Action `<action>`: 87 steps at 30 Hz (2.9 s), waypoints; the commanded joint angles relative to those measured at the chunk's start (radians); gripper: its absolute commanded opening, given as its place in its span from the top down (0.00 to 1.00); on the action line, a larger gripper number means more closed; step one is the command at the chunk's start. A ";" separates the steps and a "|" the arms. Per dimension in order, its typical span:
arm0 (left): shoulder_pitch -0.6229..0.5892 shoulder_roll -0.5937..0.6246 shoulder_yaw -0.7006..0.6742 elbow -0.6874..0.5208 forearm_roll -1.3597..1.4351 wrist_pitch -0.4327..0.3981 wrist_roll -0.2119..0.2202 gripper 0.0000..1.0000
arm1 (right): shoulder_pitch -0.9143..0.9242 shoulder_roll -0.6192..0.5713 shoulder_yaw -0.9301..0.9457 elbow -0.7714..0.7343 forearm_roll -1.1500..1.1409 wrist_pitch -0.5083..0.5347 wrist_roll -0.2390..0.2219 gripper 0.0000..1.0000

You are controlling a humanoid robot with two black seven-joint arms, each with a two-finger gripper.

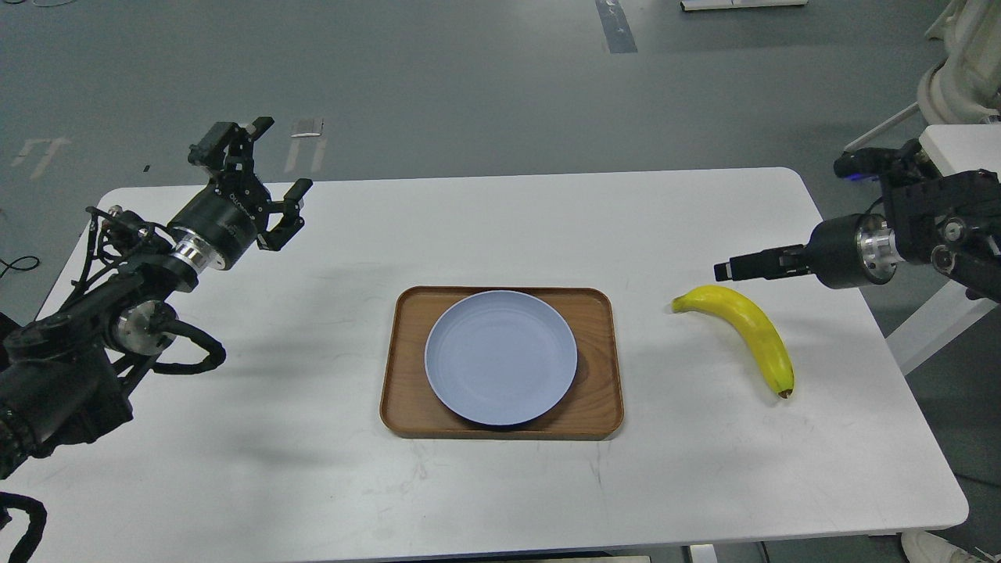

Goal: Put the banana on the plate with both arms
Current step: 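Reach the right gripper down to the yellow banana and grasp it, then lift the banana with the right gripper and lower it onto the plate, then release the banana and retract the right gripper away from the tray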

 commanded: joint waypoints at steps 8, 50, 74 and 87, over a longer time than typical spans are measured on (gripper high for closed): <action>0.001 0.000 0.002 0.001 0.001 0.000 0.000 0.03 | 0.013 0.153 -0.201 -0.135 -0.015 -0.030 0.000 0.00; -0.008 0.029 0.002 -0.012 0.011 0.000 0.000 0.03 | 0.295 0.394 -0.273 0.005 0.073 -0.024 0.000 0.98; -0.009 0.043 0.002 -0.015 0.011 0.000 0.000 0.03 | 0.201 0.683 -0.290 -0.130 0.205 0.000 0.000 0.90; -0.009 0.047 0.002 -0.015 0.011 0.000 0.000 0.02 | 0.165 0.683 -0.290 -0.170 0.222 -0.006 0.000 0.33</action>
